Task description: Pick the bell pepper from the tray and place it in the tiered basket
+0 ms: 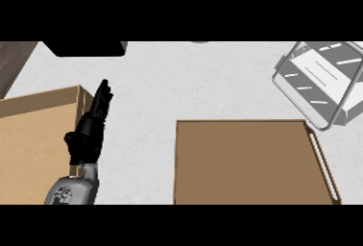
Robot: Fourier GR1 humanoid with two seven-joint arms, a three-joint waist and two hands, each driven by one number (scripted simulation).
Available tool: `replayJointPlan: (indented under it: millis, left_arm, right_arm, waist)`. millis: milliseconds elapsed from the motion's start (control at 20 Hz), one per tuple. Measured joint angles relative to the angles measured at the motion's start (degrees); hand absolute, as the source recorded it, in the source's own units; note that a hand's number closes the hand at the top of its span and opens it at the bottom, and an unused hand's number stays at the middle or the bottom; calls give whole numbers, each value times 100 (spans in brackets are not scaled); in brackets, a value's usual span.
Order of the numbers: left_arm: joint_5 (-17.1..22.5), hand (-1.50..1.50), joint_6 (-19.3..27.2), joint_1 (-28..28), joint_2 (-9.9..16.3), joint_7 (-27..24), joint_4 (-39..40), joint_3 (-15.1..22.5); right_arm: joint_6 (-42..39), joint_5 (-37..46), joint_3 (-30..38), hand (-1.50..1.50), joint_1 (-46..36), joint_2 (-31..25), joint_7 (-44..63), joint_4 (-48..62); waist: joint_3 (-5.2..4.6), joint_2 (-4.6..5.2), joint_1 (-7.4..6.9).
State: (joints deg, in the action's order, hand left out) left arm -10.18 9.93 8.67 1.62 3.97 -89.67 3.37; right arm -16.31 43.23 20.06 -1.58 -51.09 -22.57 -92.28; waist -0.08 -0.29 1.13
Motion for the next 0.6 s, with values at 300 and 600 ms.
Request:
replayJointPlan:
  millis: [300, 600]
  left_arm:
    - [23, 0, -48, -197, -24, -6, -220, 70]
    - [16, 0, -76, -12, -32, -9, -40, 55]
  right_arm:
    - [-1211, -851, 940, 150, -460, -589, 230, -84]
    - [-2236, -1776, 1194, 150, -1303, -684, 826, 363]
  waist:
    - [1, 9, -68]
    - [0, 28, -137]
